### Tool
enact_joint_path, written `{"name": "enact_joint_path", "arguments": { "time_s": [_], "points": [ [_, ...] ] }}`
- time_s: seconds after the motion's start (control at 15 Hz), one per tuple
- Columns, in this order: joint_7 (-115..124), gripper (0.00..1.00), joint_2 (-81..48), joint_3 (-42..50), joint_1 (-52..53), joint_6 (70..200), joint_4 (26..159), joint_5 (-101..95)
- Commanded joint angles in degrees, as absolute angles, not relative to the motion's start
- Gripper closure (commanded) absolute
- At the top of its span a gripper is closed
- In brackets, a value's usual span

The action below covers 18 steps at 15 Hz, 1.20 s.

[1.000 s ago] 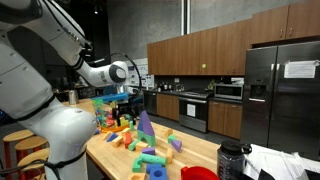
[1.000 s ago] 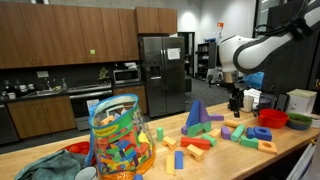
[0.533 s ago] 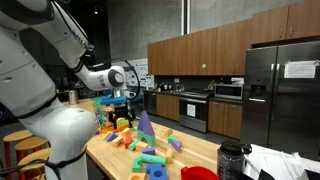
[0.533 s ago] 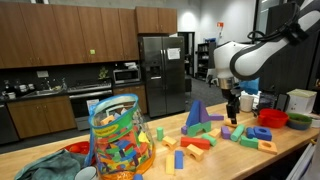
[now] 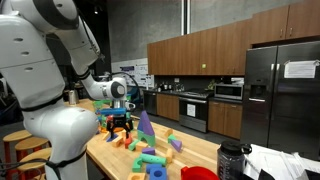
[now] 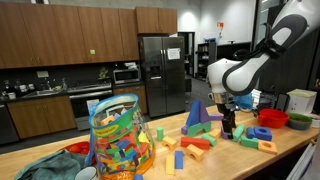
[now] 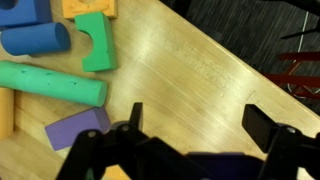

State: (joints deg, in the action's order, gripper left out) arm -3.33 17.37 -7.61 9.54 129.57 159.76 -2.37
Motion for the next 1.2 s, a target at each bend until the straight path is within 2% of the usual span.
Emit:
{"name": "enact_joint_path", "arguments": {
  "time_s": [0.0, 0.33, 0.47, 0.53, 0.73, 1.0, 1.13],
  "points": [
    [-5.35, 0.0, 13.43, -6.82, 9.6, 133.34, 159.68, -0.8],
    [-7.42, 0.0, 11.71, -6.27, 9.33, 135.55, 159.46, 0.6],
    [-8.14, 0.05, 11.54, -6.13, 9.29, 135.91, 159.41, 0.95],
    [-8.58, 0.22, 11.44, -6.04, 9.28, 136.05, 159.36, 1.22],
    [-9.3, 0.4, 11.15, -5.87, 9.22, 136.49, 159.23, 1.26],
    [-9.49, 0.72, 10.48, -5.98, 9.31, 137.11, 159.15, 1.01],
    [-9.21, 0.85, 9.83, -6.38, 9.32, 137.65, 159.14, 0.12]
  ]
}}
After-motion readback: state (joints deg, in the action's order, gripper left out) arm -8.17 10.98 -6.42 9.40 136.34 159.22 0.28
